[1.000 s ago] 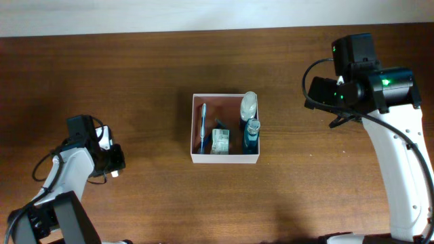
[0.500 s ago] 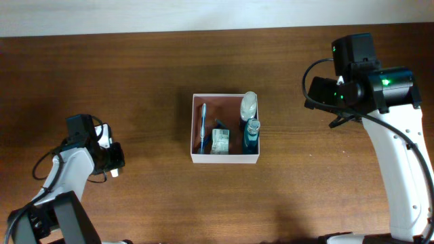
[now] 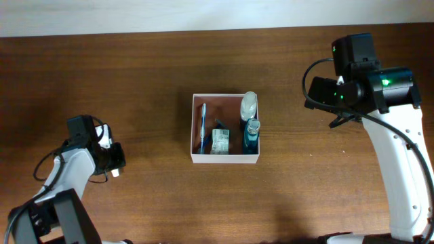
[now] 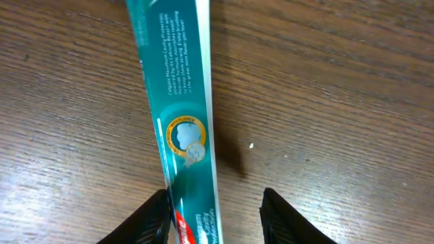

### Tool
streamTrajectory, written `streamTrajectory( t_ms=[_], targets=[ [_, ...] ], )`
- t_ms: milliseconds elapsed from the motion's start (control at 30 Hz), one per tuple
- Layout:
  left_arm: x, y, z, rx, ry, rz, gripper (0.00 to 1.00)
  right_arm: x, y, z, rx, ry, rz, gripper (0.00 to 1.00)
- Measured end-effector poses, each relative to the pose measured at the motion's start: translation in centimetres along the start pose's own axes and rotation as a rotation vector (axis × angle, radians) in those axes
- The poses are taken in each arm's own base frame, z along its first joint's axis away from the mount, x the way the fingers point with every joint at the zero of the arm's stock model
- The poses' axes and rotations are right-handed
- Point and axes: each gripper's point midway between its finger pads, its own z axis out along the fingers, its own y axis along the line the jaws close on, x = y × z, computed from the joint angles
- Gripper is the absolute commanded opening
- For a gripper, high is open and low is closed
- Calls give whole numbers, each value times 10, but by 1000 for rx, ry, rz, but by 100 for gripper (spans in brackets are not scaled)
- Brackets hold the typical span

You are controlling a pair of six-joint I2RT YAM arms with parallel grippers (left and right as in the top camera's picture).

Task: Pack container
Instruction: 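Lower the left gripper and close it on the toothpaste tube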

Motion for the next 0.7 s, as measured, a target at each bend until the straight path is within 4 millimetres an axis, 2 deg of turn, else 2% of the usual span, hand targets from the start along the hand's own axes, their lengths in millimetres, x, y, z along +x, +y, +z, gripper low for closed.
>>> streamTrajectory(
  t_ms=[167,267,700],
  targets=[
    [3,1,7,0,22,-8,34,0,0,0,0,1,0,98],
    [3,1,7,0,22,-9,33,0,0,0,0,0,0,99],
    [4,-3,7,23,24,-16,9,0,0,0,0,0,0,98]
  ],
)
